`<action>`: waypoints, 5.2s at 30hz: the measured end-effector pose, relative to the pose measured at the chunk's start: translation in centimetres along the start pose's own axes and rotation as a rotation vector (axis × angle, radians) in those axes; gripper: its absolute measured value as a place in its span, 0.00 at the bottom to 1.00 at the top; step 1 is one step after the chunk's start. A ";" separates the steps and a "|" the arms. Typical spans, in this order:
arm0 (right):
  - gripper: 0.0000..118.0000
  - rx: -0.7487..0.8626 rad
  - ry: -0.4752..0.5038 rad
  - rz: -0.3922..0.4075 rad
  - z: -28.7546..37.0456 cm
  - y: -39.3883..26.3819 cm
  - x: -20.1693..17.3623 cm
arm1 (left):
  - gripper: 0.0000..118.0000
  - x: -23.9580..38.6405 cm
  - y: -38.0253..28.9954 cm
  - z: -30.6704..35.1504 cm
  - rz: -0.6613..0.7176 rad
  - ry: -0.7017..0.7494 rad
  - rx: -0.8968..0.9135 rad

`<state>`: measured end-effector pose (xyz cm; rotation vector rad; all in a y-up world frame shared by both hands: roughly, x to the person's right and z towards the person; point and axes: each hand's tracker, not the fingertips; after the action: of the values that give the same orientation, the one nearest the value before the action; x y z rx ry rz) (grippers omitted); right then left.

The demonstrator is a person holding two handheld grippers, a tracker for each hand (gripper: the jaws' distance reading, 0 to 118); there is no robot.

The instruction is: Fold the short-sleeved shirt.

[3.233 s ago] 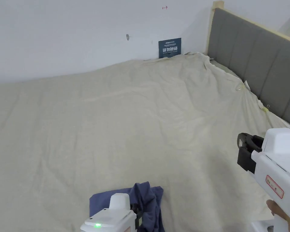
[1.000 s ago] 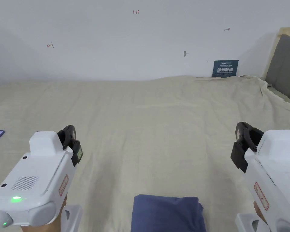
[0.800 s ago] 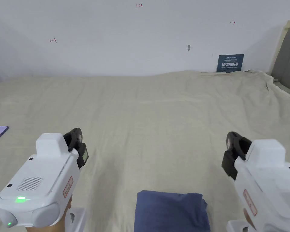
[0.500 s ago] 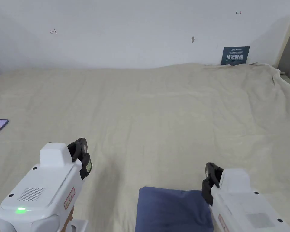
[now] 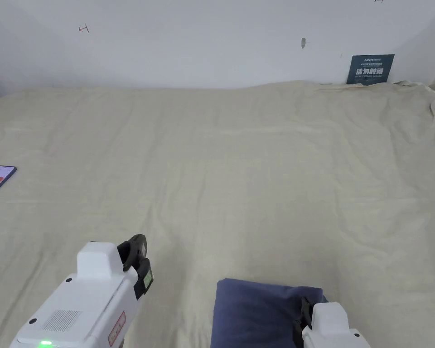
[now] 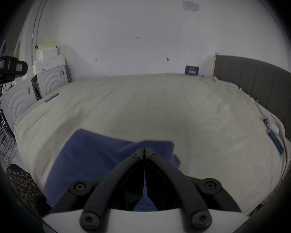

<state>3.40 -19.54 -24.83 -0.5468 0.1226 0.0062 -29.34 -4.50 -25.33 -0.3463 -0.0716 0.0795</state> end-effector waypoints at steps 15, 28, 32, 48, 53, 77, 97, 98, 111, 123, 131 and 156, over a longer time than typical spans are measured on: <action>0.00 -0.004 -0.023 -0.034 -1.1 -4.3 0.1 | 0.45 1.9 -5.7 -3.6 0.140 -0.254 -0.366; 0.00 -0.031 0.031 -0.033 -0.9 -3.7 1.0 | 0.67 4.4 -10.8 -10.6 0.213 -0.412 -0.726; 0.00 -0.034 0.044 -0.002 -0.9 -3.6 1.1 | 0.61 5.1 -11.1 -11.9 0.293 -0.497 -0.795; 0.00 -0.060 0.120 -0.024 1.1 -0.3 2.6 | 0.13 5.3 -10.8 -11.8 0.252 -0.442 -0.793; 0.00 0.076 0.094 0.006 4.6 3.4 4.1 | 0.12 5.1 -8.0 -10.9 0.221 -0.477 -0.750; 0.00 0.450 -0.083 0.029 14.3 19.6 6.0 | 0.12 -21.8 4.3 -8.6 0.107 0.013 -0.652; 0.00 0.399 -0.149 -0.017 11.9 19.0 4.9 | 0.69 -33.3 2.6 -9.3 0.192 0.460 -0.725; 0.00 0.396 -0.148 -0.013 11.9 18.9 5.0 | 0.89 -33.1 2.4 -9.2 0.198 0.462 -0.716; 0.00 0.423 -0.142 -0.016 13.8 20.0 6.3 | 1.00 -26.3 7.5 -3.8 0.120 0.500 -0.298; 0.00 0.446 -0.118 -0.014 15.7 21.5 7.6 | 1.00 -15.2 14.8 3.3 -0.019 0.327 0.226; 0.00 0.476 -0.107 0.008 16.7 21.8 7.8 | 0.97 -8.4 15.3 3.8 -0.034 0.277 0.211; 0.00 0.503 -0.140 0.026 17.6 21.6 7.2 | 0.00 2.7 9.0 2.0 -0.182 0.093 0.345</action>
<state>11.76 7.82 -21.99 -0.0419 -0.0078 0.0382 -27.36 4.81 -26.36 0.0019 0.0036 -0.1043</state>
